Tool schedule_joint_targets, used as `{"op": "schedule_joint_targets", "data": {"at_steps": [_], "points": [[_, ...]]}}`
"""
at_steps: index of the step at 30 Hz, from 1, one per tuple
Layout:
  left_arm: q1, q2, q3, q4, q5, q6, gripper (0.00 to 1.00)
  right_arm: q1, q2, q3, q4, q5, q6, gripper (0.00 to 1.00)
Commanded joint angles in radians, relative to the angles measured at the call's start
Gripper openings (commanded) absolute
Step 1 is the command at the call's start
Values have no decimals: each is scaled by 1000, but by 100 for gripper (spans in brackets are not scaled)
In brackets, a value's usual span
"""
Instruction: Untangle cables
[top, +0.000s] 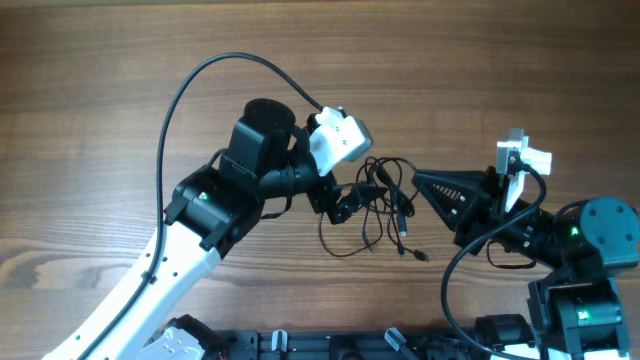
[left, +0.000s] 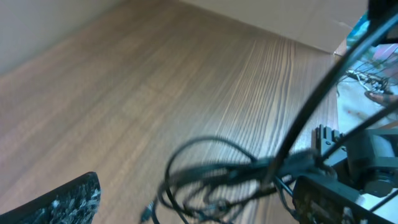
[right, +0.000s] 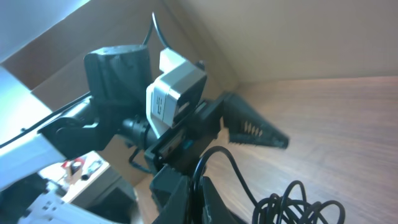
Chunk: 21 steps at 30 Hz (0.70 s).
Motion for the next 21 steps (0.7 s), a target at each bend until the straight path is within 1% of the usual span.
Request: {"op": "schedule_joint_targets", "data": {"at_steps": [1, 2, 5, 6, 9, 10, 11, 12, 13, 15, 16, 21], "points": [[-15, 4, 5, 6, 19, 146, 99, 4, -5, 7, 18, -81, 24, 5], [-19, 6, 5, 7, 19, 167, 98, 4, -5, 7, 28, -99, 25, 4], [-38, 10, 5, 1, 19, 202, 89, 4, -5, 7, 64, -137, 29, 4], [-47, 10, 5, -10, 23, 228, 85, 4, -5, 7, 80, -142, 48, 4], [-71, 10, 5, -47, 75, 326, 68, 4, -5, 7, 123, -153, 82, 4], [-80, 10, 5, -52, 98, 342, 57, 4, -5, 7, 136, -162, 94, 5], [-89, 10, 5, -54, 116, 354, 53, 4, -5, 7, 145, -165, 104, 5], [-98, 10, 5, -52, 121, 354, 53, 4, -5, 7, 148, -165, 106, 5], [-106, 10, 5, -51, 120, 354, 49, 4, -5, 7, 148, -164, 106, 4], [-113, 10, 5, -49, 120, 354, 26, 4, -5, 7, 147, -164, 106, 4], [-112, 10, 5, -49, 120, 354, 4, 4, -5, 7, 146, -164, 106, 4], [-110, 7, 5, -50, 120, 353, 4, 4, -5, 6, 126, -146, 98, 5]]}}
